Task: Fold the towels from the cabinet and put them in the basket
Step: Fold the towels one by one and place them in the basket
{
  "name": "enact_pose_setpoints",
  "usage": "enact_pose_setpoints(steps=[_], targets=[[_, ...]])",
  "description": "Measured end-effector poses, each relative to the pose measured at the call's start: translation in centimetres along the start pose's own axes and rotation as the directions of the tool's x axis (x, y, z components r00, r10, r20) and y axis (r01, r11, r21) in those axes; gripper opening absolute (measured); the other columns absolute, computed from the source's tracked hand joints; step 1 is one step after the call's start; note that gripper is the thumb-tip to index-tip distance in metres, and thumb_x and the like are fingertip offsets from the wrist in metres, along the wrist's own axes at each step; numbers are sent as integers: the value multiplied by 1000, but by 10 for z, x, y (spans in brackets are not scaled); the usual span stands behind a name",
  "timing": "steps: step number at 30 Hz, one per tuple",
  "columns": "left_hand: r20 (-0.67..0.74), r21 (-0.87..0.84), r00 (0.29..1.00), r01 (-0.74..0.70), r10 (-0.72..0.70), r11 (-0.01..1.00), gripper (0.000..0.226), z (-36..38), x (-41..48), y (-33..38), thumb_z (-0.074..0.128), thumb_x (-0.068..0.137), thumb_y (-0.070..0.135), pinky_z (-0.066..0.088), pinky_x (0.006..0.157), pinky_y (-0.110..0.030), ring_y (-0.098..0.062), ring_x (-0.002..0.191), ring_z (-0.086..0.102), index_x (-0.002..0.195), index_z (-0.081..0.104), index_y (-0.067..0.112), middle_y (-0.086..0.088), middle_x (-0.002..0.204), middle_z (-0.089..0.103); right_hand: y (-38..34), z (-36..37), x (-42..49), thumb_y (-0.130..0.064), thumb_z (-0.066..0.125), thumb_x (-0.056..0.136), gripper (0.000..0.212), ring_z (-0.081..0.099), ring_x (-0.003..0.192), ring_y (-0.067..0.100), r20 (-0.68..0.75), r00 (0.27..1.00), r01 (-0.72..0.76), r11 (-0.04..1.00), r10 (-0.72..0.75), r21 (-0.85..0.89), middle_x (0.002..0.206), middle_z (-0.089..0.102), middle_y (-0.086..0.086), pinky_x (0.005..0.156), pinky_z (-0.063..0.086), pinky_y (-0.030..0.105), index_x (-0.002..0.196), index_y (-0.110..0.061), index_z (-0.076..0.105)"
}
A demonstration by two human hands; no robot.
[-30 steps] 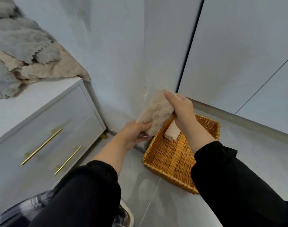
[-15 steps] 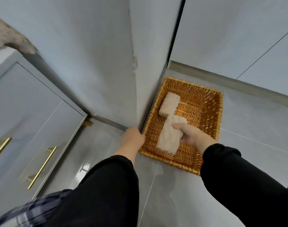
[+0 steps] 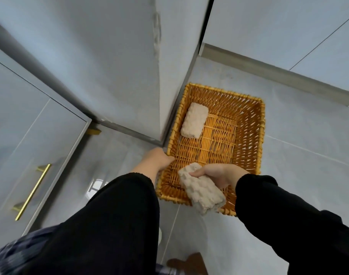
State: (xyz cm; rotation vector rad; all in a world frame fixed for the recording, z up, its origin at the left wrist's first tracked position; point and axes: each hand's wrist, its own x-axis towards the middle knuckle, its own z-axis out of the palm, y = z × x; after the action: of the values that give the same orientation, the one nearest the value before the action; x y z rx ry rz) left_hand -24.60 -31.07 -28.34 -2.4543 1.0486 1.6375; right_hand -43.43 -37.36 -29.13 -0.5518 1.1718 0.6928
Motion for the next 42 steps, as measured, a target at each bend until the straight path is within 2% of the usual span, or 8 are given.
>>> enact_pose_setpoints(steps=[3, 10, 12, 14, 17, 24, 30, 42], targets=[[-46, -68, 996, -75, 72, 995, 27, 2, 4, 4, 61, 89, 26, 44, 75, -29, -26, 99, 60, 110, 61, 10, -7, 107, 63, 4, 3, 9, -28, 58, 93, 33, 62, 104, 27, -76, 987, 155, 959, -140, 239, 112, 67, 11, 79, 49, 40, 119, -8, 54], [-80, 202, 994, -55, 72, 978, 23, 10, 3, 0, 53, 87, 8, 41, 50, -25, -18, 64, 54, 66, 50, 15, -1, 70, 53, 0, 8, 24, -27, 63, 91, 39, 63, 101, 25, -271, 935, 325, 859, -228, 395, 114, 66, 11, 75, 52, 39, 123, -8, 54], [53, 258, 998, 20, -35, 966, 6, 6, 1, -3, 58, 86, 5, 55, 70, -31, -23, 81, 63, 86, 62, 10, -7, 87, 62, -3, 3, 26, -31, 64, 90, 43, 63, 101, 25, -343, 906, 369, 861, -249, 351, 115, 65, 12, 75, 52, 37, 124, -5, 54], [276, 349, 946, 68, -172, 935, 35, 2, -5, -12, 61, 89, 6, 51, 95, -37, -28, 110, 61, 123, 58, 4, -11, 121, 60, -4, -7, 28, -34, 64, 90, 50, 61, 107, 28, -442, 860, 415, 855, -256, 312, 121, 63, 14, 82, 51, 40, 126, -3, 51], [373, 406, 897, 72, -237, 911, 45, -3, -7, -28, 66, 89, 18, 48, 99, -37, -25, 118, 56, 131, 53, 6, -7, 131, 54, -4, -27, 29, -39, 64, 88, 53, 60, 108, 30, -528, 822, 424, 847, -213, 319, 122, 62, 14, 87, 50, 45, 126, -5, 50], [-144, 44, 968, -199, 203, 979, 5, -13, 10, -9, 57, 87, 18, 43, 60, -27, -19, 75, 55, 84, 59, 14, 1, 78, 57, -11, -54, 19, -10, 57, 91, 51, 52, 120, 33, -395, 889, 424, 746, -233, 514, 134, 52, 16, 102, 41, 48, 139, -9, 37], [-222, 123, 952, -187, 211, 975, 11, -10, 12, -3, 52, 88, 11, 35, 54, -27, -21, 73, 53, 78, 56, 14, 1, 73, 53, -25, -67, 29, 18, 34, 89, 56, 41, 131, 35, -563, 808, 461, 781, -173, 421, 140, 45, 15, 108, 34, 50, 139, -6, 38], [-242, 146, 952, -156, 189, 977, 20, -6, 18, -1, 51, 88, 7, 34, 48, -26, -18, 63, 52, 69, 55, 13, -1, 69, 55, -51, -75, 72, -1, 48, 93, 39, 49, 124, 34, -774, 605, 396, 914, -187, 88, 136, 49, 15, 104, 43, 47, 132, 2, 45]])
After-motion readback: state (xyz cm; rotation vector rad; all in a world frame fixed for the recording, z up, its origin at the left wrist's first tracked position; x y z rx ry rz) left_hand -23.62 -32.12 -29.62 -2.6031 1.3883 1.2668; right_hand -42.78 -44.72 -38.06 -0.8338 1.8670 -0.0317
